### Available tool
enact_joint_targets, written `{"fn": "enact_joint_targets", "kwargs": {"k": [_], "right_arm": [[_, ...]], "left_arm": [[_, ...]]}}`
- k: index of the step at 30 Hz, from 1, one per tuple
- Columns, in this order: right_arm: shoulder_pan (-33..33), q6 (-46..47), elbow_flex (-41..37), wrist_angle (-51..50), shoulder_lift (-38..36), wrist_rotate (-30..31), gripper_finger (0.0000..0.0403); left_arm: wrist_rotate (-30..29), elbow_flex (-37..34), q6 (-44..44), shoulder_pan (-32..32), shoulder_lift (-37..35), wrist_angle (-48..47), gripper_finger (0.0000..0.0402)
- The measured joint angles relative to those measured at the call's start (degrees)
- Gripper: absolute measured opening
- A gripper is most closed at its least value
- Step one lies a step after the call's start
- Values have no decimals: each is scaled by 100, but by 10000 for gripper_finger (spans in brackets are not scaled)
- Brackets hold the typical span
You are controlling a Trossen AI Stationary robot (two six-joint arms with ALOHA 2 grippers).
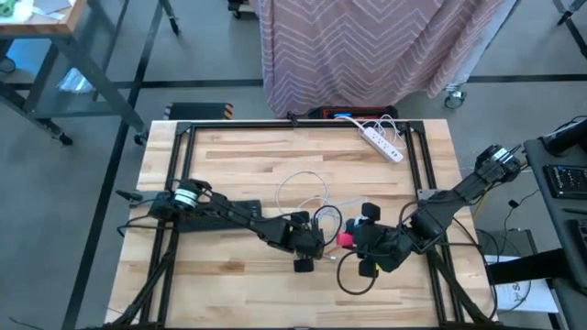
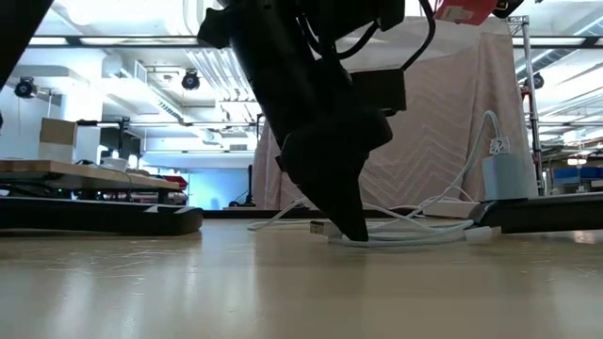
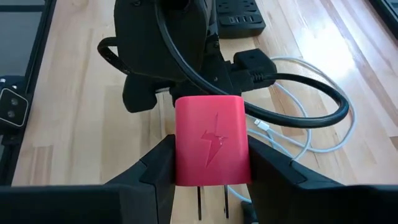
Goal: Insert USB
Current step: Insert the left white charger cable into the pink charger adapter
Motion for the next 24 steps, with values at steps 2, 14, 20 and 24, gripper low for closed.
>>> {"fn": "enact_joint_targets", "kwargs": {"k": [2,14,20,24], "right_arm": [[33,-38,0,0,-7,3,140],[616,225,-190,92,-47,265,140],[795,80,-757,1227,-44,410,140],[740,-610,-1072,2425,-44,423,140]], "left_arm": [[-14,-4,40,-2,-28,26,10],[-772,-585,397,-323,-1531,644,1],[-555,-2262,712,-398,-2941,3321,0],[266,-3491,1061,-400,-3652,6167,0]]}}
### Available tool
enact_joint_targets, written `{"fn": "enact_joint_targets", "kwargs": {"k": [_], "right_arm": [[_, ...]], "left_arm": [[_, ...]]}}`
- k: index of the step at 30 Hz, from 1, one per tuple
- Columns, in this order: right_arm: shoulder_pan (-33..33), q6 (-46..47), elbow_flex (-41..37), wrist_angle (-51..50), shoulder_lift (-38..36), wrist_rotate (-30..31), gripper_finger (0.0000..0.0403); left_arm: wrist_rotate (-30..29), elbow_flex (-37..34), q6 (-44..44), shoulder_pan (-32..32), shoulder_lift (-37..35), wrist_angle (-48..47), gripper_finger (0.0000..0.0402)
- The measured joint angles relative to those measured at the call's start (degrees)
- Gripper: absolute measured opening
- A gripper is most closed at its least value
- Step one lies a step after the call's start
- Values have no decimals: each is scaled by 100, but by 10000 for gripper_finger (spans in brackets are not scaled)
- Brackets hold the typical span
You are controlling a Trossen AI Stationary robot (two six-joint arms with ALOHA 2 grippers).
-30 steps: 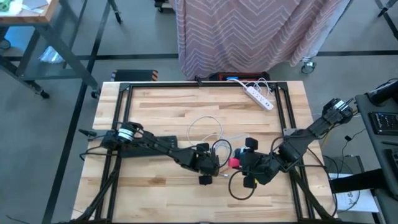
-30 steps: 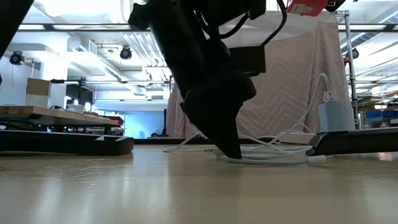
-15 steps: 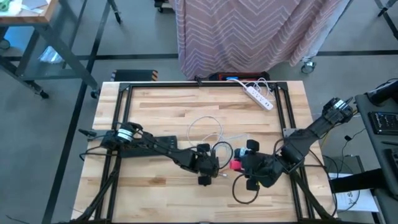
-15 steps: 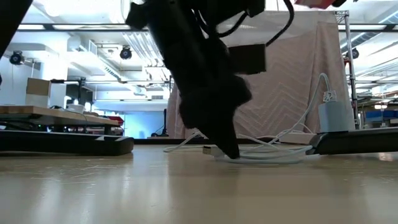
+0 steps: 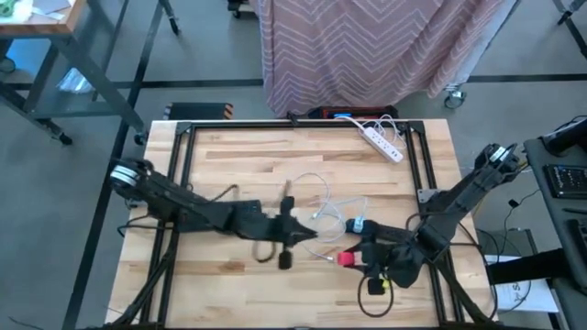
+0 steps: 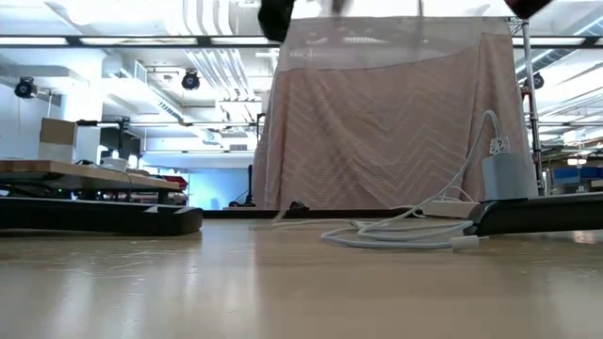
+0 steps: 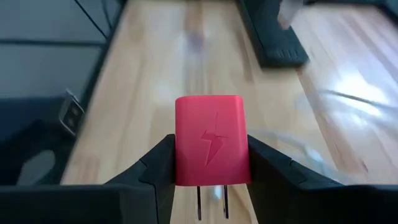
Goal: Insert USB
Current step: Insert the left white charger cable into the pink charger adapter
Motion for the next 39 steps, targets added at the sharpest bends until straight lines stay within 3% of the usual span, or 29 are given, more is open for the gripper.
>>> {"fn": "enact_joint_targets", "kwargs": {"k": [6,11,16,19,26,31,35,39], "right_arm": [[-212,-1263,-80,1650,84,-120,140],[-361,-2494,-76,3083,297,-516,140],[-382,-3527,-10,4330,507,-1089,140],[-405,-3529,75,4487,559,-1586,140],[-577,-3008,292,4505,920,-2679,140],[-671,-2774,360,4450,1220,-2524,140],[-675,-2880,386,4486,1222,-1936,140],[-675,-2964,420,4485,1223,-1878,140]], "left_arm": [[866,-1071,187,-2,-222,3438,0],[1302,-1073,254,0,-123,4554,0],[2417,-593,318,-87,-49,4573,0],[3123,-339,438,-259,103,4524,0],[3261,323,1076,-453,459,3702,0],[3205,700,998,-484,733,3567,0],[3208,737,940,-501,787,3552,0],[3413,701,1137,-498,786,3517,0]]}}
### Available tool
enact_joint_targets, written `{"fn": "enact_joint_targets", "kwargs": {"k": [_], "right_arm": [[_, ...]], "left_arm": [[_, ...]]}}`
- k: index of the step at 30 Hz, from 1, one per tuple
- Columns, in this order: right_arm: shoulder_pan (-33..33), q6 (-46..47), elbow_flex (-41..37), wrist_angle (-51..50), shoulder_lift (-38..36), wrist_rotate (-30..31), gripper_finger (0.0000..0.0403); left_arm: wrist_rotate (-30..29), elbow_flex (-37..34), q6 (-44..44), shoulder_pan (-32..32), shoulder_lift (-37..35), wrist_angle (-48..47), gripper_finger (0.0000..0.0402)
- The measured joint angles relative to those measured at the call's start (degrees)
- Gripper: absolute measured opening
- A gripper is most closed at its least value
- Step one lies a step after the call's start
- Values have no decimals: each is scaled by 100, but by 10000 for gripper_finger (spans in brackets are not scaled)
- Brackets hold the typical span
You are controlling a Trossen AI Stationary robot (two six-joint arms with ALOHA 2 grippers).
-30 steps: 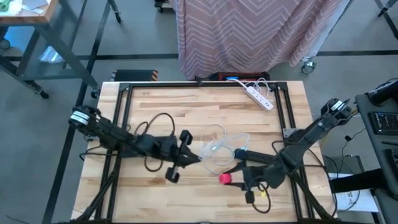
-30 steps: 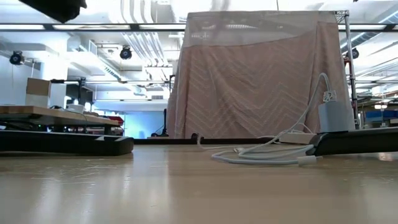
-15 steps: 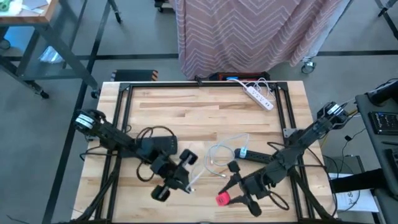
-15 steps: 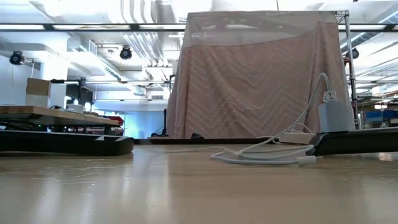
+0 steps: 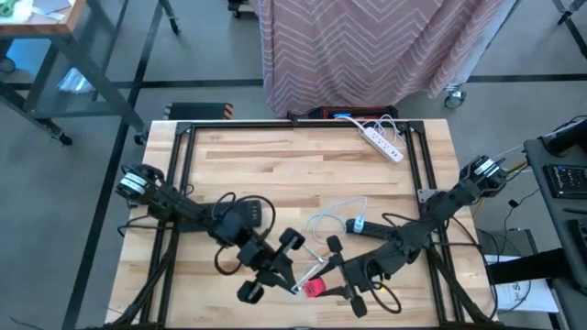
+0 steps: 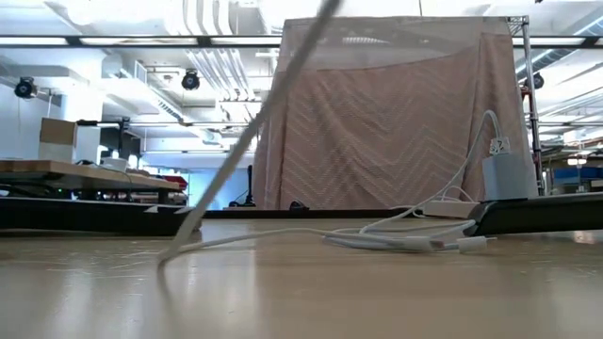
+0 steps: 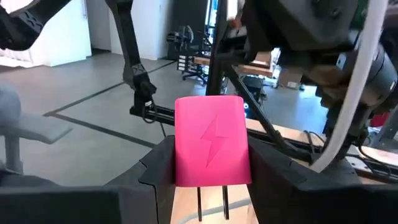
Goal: Insert USB
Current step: Insert the left white charger cable into the pink charger adapter
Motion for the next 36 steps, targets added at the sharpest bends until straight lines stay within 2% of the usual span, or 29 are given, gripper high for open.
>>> {"fn": "enact_joint_targets", "kwargs": {"k": [4,6,9,12,16,19,21,24,27,32,36], "right_arm": [[2,-3,36,8,73,72,140],[3,-24,34,-2,119,242,140],[33,-166,34,-23,128,817,140],[124,-428,34,-117,121,1693,140],[301,-1006,27,-159,121,3197,140],[362,-1191,27,-128,139,4076,140],[369,-1238,27,-124,141,4455,140],[368,-1240,27,-118,141,4735,140],[369,-1240,27,-116,143,5198,140],[313,-1307,25,151,132,5313,140],[233,-1935,25,945,128,5156,140]], "left_arm": [[-155,-20,-7,-2,0,7,0],[-595,-38,-50,-7,-1,-30,0],[-1311,-38,-45,0,-1,-283,0],[-1800,-40,-93,-5,2,-351,0],[-2499,-40,-29,-70,-1,-316,0],[-3155,-40,122,-145,-1,-328,0],[-3731,-40,197,-203,-1,-314,0],[-4526,-40,368,-293,-1,-216,0],[-4963,-46,446,-339,-1,-53,0],[-5158,-49,624,-298,65,344,0],[-5153,-49,698,-212,87,641,0]]}}
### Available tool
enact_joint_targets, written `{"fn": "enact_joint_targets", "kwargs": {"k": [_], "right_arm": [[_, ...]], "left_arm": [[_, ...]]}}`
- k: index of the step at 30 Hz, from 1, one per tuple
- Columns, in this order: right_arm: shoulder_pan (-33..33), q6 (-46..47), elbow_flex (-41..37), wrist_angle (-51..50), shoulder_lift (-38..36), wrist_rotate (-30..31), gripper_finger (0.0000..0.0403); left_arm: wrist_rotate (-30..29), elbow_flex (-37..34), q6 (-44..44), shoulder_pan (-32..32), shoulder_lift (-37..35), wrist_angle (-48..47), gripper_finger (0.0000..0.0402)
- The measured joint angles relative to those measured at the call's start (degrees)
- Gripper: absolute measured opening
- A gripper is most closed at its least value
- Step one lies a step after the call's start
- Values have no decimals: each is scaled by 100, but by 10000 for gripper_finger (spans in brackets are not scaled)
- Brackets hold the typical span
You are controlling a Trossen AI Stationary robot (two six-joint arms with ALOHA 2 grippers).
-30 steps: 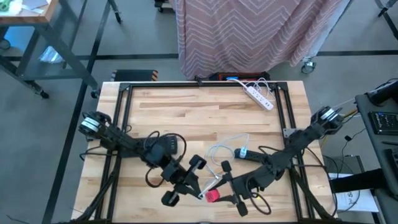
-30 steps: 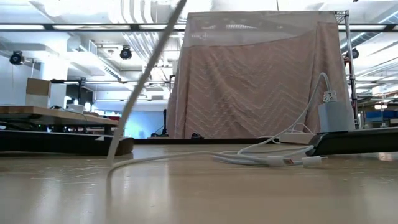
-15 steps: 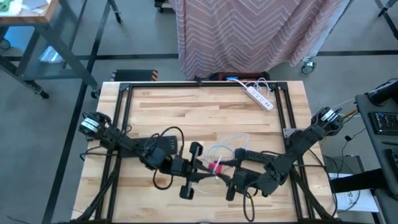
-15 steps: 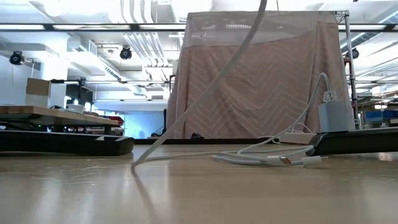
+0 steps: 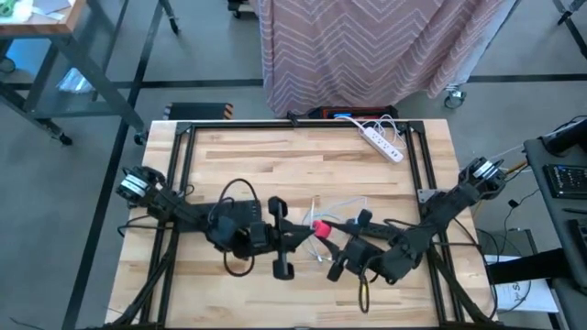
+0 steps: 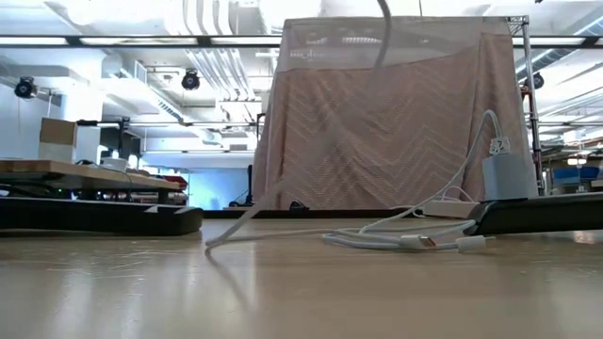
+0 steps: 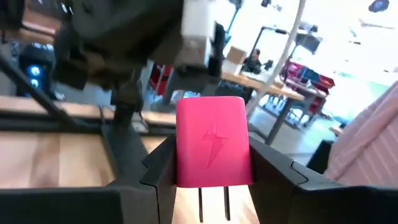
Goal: Insert USB
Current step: Insert the left white charger cable into the pink charger adapter
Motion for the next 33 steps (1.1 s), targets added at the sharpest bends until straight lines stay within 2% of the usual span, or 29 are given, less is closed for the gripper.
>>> {"fn": "enact_joint_targets", "kwargs": {"k": [5,9,19,24,33], "right_arm": [[-45,-914,-2,1117,-1,-566,140],[-117,-1281,-2,1414,-3,-687,140],[-468,-1420,-2,1794,-5,-1199,140],[-583,-1453,-2,1910,-5,-1443,140],[-691,-1270,-4,1924,-5,-1443,140]], "left_arm": [[323,0,2,87,0,362,0],[528,0,4,135,0,682,0],[648,0,17,243,-2,984,0],[579,0,403,289,-11,1049,0],[515,0,677,332,-11,1102,0]]}}
